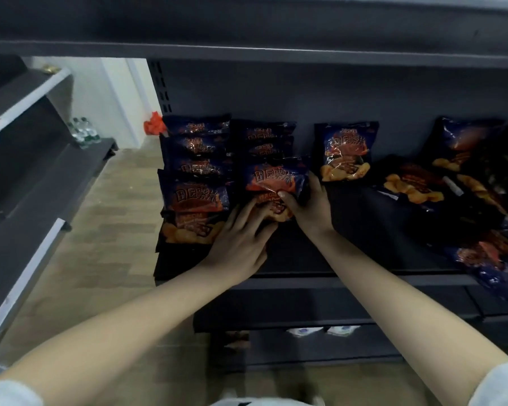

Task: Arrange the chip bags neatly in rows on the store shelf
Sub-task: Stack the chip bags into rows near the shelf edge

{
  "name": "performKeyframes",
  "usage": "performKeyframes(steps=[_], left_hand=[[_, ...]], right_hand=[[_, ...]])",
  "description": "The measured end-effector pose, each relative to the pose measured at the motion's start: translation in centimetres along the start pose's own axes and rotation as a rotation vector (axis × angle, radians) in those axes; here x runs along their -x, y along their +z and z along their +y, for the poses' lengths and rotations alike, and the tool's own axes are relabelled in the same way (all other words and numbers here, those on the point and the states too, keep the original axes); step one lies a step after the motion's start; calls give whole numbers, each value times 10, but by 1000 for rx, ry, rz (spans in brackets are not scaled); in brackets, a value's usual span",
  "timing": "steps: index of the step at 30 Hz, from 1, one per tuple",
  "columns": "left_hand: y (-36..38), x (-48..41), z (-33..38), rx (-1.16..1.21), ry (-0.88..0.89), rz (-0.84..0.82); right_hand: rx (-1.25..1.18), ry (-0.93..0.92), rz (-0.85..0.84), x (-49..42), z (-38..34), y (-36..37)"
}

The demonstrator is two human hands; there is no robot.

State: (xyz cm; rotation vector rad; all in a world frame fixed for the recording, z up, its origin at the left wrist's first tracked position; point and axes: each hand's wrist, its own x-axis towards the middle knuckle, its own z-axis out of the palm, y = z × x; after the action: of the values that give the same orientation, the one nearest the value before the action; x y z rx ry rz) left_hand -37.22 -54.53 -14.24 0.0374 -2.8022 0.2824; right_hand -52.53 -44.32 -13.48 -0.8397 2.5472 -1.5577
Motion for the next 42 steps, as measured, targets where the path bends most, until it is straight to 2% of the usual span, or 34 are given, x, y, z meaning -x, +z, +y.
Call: performKeyframes(steps=[6,12,20,26,30,34,42], left_hand=[[-1,-2,0,25,6,0],[-5,-21,8,121,121,125],[-4,-88,75,272,317,148],[-4,-141,145,501,319,69],[-9,-174,190,629,313,18],[-7,-195,226,598,397,-8],[1,-217,263,543,536,-57]], right_hand=[[-7,82,37,3,0,1],[-60,132,118,27,9,-29],[130,90,334,53,24,-124],[243,119,448,72,56,-210],[352,106,348,82,80,-261],[507,111,159,88,116,-291],[691,-15,-35,90,156,-318]])
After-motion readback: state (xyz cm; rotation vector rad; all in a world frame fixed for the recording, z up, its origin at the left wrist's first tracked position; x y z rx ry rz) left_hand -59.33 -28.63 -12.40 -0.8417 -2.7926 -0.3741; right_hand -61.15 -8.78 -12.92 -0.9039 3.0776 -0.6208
